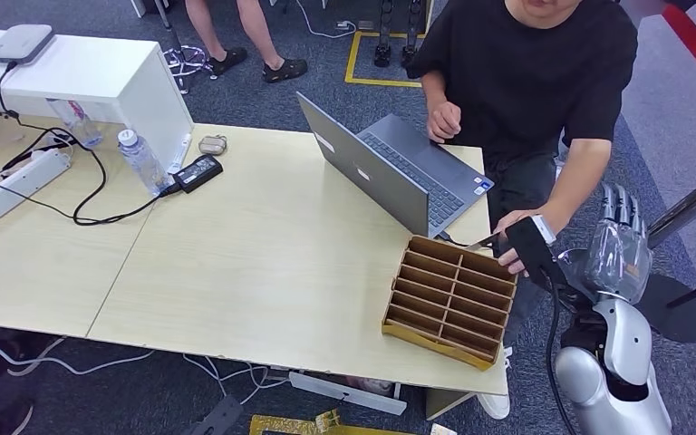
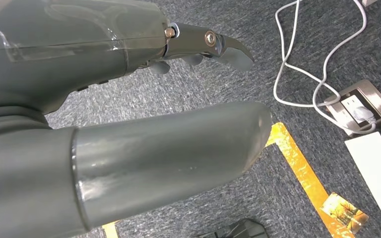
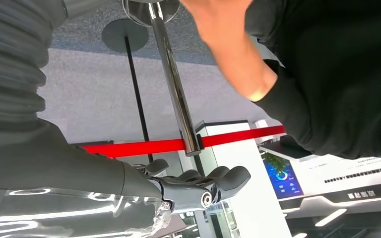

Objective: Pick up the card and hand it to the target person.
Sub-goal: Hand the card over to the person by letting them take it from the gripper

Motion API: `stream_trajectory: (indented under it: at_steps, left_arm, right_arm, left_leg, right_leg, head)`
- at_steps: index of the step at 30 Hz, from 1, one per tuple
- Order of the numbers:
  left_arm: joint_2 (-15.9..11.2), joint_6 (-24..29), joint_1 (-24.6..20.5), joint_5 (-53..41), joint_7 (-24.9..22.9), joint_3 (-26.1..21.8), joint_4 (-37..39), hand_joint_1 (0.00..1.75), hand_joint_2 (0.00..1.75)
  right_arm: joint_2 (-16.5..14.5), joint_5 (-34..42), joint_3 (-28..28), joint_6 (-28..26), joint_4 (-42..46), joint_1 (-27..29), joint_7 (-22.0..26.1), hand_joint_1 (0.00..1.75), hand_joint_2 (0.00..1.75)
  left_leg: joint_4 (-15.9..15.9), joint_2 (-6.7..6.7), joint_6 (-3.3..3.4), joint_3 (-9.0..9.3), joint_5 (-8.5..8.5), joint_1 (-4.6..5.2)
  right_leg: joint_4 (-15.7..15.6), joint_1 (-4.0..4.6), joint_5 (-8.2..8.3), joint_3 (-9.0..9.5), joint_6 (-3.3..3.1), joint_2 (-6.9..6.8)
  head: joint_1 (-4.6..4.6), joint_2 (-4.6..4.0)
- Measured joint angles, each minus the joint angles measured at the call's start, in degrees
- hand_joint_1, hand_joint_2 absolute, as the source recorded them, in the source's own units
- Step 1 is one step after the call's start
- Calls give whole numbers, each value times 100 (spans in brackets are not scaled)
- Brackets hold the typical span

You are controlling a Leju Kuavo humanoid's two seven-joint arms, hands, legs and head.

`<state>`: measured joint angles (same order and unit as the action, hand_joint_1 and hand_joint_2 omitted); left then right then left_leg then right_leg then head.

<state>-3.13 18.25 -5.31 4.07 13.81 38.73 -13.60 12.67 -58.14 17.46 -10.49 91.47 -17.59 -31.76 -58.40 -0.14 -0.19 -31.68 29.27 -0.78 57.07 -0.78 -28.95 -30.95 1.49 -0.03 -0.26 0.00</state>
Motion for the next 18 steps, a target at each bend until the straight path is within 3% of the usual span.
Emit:
stream_trajectory:
  at_steps: [8,18]
  left_arm:
    - [0,4,2,3,4,0,0,0,0]
    - [11,30,31,92,0,0,0,0,0]
  right_arm:
    - [-15,-61,0,-86,-45,10,8,0,175]
    - [-128,-361,-2,-845,409,324,312,0,175]
  left_leg:
    - [0,0,0,0,0,0]
    - [0,-1,0,0,0,0]
  right_leg:
    - [0,0,0,0,0,0]
    - [0,0,0,0,0,-1]
  head:
    - [0,0]
    - [0,0]
